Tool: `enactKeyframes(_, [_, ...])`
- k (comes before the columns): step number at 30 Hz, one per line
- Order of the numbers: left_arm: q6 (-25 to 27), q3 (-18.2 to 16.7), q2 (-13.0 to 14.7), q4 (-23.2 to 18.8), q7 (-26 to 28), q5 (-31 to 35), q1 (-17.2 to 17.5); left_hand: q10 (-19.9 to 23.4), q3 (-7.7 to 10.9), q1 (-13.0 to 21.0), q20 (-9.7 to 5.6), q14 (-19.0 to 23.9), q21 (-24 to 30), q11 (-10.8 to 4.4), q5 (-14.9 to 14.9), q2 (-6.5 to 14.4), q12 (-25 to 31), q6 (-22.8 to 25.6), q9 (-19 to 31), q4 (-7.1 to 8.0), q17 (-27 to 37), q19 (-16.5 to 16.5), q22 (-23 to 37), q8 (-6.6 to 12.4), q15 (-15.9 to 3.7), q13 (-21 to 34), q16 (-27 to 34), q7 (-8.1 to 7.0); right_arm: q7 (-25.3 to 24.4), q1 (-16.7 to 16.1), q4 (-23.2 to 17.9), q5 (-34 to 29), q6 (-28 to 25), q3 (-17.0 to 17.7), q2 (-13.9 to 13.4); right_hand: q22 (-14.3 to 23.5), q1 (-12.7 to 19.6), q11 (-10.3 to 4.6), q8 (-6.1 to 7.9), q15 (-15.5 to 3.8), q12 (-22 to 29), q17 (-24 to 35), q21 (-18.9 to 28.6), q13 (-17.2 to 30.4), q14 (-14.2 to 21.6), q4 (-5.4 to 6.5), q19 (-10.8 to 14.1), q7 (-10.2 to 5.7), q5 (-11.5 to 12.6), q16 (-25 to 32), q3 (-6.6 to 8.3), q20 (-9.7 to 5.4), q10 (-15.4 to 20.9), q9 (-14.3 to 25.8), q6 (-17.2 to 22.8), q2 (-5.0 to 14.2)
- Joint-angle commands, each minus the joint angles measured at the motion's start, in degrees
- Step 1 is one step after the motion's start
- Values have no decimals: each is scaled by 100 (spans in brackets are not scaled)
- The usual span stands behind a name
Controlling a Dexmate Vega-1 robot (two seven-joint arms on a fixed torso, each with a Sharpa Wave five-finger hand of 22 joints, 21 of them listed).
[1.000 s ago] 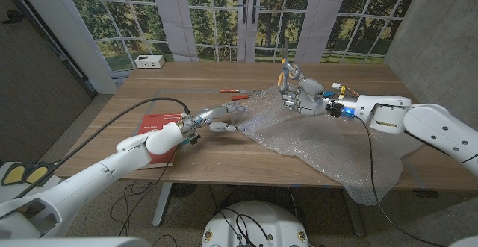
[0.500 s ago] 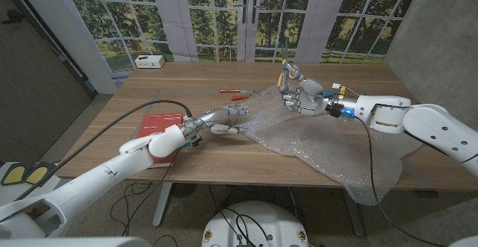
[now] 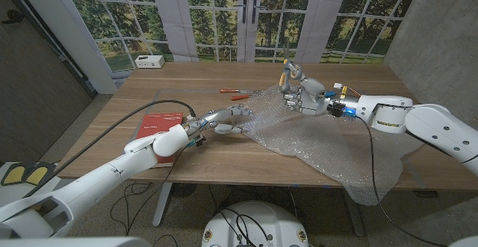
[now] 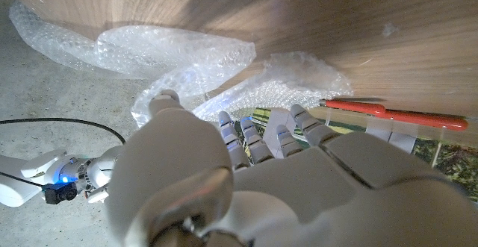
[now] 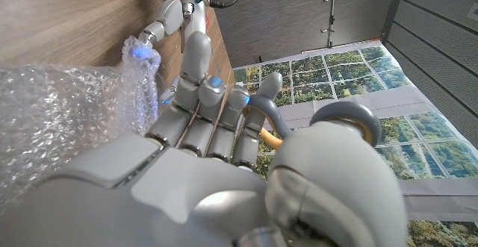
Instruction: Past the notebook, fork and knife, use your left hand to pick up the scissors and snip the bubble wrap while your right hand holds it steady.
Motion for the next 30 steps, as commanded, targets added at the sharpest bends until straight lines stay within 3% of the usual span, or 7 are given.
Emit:
enactKeyframes(1, [123,87,-85,43,-92,-25,-106,-11,58,216,54,33,-15,-8,-53,129,21,91,16,-57,11,9,12,-1,-504,13,-25,-8,83,-3,81,19,9,35,5,-2,17,-21,31,-836,-11,11,30,-43,-34,14,-32,9,-22,-4,3,-177,17,21,21,55])
enactKeyframes(11, [144,137,-186,145,-91,-114,-171,125,315,624,123,131,-5,-7,-260,519,72,361,30,-115,25,30,16,37,-469,23,-3,-11,123,32,134,16,-17,46,3,-19,14,-14,37,-837,32,10,47,13,-35,14,-42,18,-29,-4,-1,-174,27,-2,48,56])
enactKeyframes(16, [206,136,-204,109,-62,-138,-155,160,1193,1076,148,154,5,-8,-636,651,81,540,54,52,91,15,27,23,-421,49,35,-12,139,67,162,3,-29,25,20,-37,13,-14,48,-836,43,9,51,27,-33,14,-43,21,-31,-4,0,-177,24,3,50,62])
enactKeyframes(17, [212,139,-210,111,-75,-164,-153,168,1554,1184,145,166,12,-6,-830,599,83,692,67,161,100,18,26,44,-424,60,41,-1,136,75,170,11,-37,21,26,-36,13,-13,49,-836,44,9,54,27,-33,14,-40,21,-31,-4,0,-177,25,4,52,63])
enactKeyframes(22, [242,115,-245,122,-73,-313,-125,226,1836,1271,162,209,13,-11,-1003,600,103,901,86,221,92,22,23,91,-443,68,44,-11,132,129,195,-17,-52,-22,54,-45,13,-22,54,-836,22,9,66,-10,-34,14,-49,31,-34,-6,0,-173,29,3,45,68])
enactKeyframes(26, [229,79,-292,168,31,-386,-100,354,2171,1264,165,320,24,-14,-1303,573,145,1567,156,367,72,67,21,287,-454,85,48,14,128,166,207,-28,-63,-52,76,-67,10,-15,54,-834,40,8,64,19,-45,16,-44,20,-36,-10,-1,-163,21,2,34,72])
enactKeyframes(30, [246,27,-344,178,113,-505,-70,443,2277,1201,146,427,38,-14,-1407,572,172,1754,189,461,74,117,23,337,-477,92,76,12,125,199,205,-51,-62,-79,96,-84,9,-24,44,-836,24,7,63,-5,-48,16,-51,29,-37,-12,0,-166,22,-29,45,78])
